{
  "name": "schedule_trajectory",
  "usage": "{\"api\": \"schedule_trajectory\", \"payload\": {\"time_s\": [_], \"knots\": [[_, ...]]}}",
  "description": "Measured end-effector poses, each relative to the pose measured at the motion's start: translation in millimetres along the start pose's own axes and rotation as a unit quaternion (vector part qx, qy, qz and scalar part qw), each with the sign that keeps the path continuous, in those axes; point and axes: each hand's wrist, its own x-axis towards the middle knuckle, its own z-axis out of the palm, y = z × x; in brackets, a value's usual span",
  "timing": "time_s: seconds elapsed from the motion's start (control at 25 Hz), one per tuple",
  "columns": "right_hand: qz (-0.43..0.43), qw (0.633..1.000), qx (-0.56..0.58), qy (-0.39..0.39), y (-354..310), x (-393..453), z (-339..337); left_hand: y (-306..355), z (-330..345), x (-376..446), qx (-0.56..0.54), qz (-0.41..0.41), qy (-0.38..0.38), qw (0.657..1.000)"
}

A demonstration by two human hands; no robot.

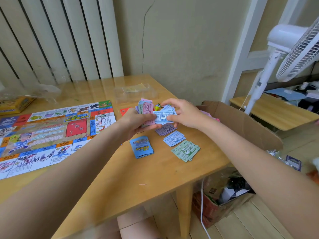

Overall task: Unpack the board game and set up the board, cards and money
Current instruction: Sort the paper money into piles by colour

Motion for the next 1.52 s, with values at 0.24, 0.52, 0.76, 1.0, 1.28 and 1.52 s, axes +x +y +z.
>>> {"api": "schedule_trajectory", "payload": {"time_s": [0.24,0.52,0.76,1.0,1.28,1.52], "knots": [[0.075,0.991,0.093,-0.066,0.7,-9.0,-11.8,-4.1,5.2,-4.6,0.027,-0.013,-0.03,0.999],[0.098,0.984,-0.052,-0.137,3.8,-16.7,-0.2,-5.2,-2.8,-16.1,0.17,-0.092,-0.076,0.978],[0.067,0.97,-0.209,-0.101,12.5,-15.2,1.8,-7.2,7.9,-10.5,0.114,-0.109,-0.05,0.986],[0.084,0.993,-0.065,-0.044,11.1,-6.8,-2.6,-9.1,-1.8,-3.6,0.116,-0.076,-0.045,0.989],[0.068,0.988,0.129,-0.052,-21.4,8.9,8.7,2.4,-2.6,-11.0,0.16,-0.044,-0.11,0.98],[0.098,0.974,0.205,-0.004,-12.2,22.9,3.8,10.2,-18.2,0.3,-0.112,-0.071,-0.132,0.982]]}}
